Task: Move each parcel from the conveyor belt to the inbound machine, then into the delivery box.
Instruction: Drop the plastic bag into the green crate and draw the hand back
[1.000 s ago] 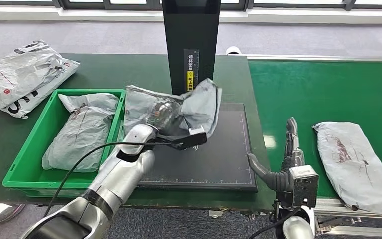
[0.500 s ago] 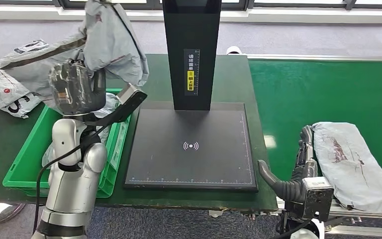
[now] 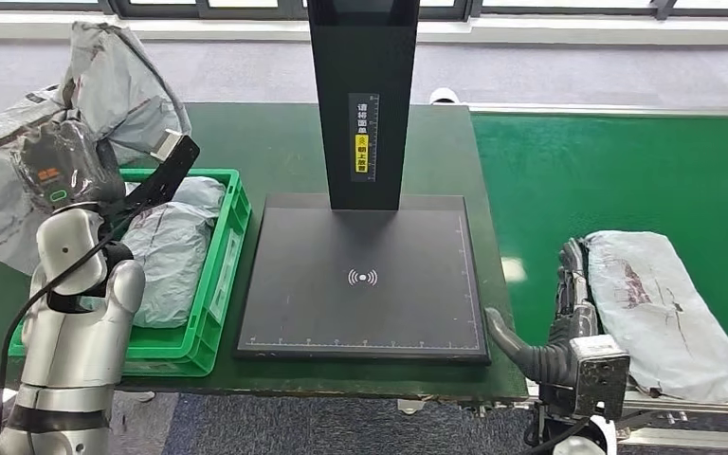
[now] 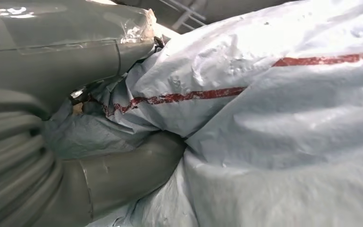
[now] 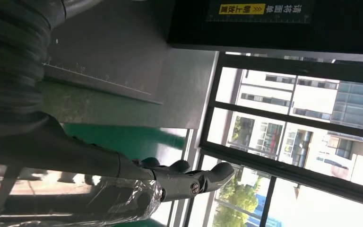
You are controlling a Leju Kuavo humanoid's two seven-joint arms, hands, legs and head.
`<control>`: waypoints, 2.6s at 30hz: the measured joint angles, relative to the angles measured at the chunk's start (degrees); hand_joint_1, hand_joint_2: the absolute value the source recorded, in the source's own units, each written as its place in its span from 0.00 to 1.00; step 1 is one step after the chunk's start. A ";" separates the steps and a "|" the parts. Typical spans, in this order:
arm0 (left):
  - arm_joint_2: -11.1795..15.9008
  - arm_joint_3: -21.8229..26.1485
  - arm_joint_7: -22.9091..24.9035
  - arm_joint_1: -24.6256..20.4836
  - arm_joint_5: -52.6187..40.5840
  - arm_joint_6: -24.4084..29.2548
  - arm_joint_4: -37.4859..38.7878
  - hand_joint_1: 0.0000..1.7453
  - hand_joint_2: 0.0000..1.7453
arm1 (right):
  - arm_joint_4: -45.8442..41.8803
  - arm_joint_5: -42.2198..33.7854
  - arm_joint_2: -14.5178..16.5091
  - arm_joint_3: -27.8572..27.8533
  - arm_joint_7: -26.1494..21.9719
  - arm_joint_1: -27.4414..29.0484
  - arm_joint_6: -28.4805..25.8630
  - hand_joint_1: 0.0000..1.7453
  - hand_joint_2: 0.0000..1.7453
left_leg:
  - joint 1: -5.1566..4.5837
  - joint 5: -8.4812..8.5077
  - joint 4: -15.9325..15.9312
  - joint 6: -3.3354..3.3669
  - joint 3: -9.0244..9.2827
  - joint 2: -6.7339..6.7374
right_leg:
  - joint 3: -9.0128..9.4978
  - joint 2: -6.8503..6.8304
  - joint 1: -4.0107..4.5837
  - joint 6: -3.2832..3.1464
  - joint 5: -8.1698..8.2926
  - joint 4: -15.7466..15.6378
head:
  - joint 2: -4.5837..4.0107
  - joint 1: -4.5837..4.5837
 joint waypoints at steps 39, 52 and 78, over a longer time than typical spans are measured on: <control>2.34 18.14 3.57 -5.78 -0.02 -8.47 40.80 0.00 0.00 | 1.44 0.50 0.38 -0.86 1.93 -1.73 3.44 0.00 1.00 | 0.07 -0.09 -0.01 -0.15 0.01 0.20 | -0.10 0.17 0.09 -0.09 0.01 0.03 | 0.00 -0.02; -1.36 21.00 -10.12 -3.50 7.00 -6.37 33.55 0.00 0.00 | 1.44 -0.47 0.01 -0.86 1.89 -1.00 1.92 0.00 1.00 | 0.08 -0.08 0.01 -0.15 -0.02 0.13 | -0.11 0.13 0.09 -0.09 0.01 0.01 | 0.00 -0.02; -9.21 12.71 -38.41 3.53 70.66 -6.40 -4.16 0.00 0.25 | 1.44 -2.22 -1.26 -0.97 1.10 0.43 -0.34 0.00 1.00 | 0.09 -0.13 0.02 -0.16 -0.04 0.20 | -0.10 0.17 0.11 -0.08 0.00 -0.02 | 0.00 0.00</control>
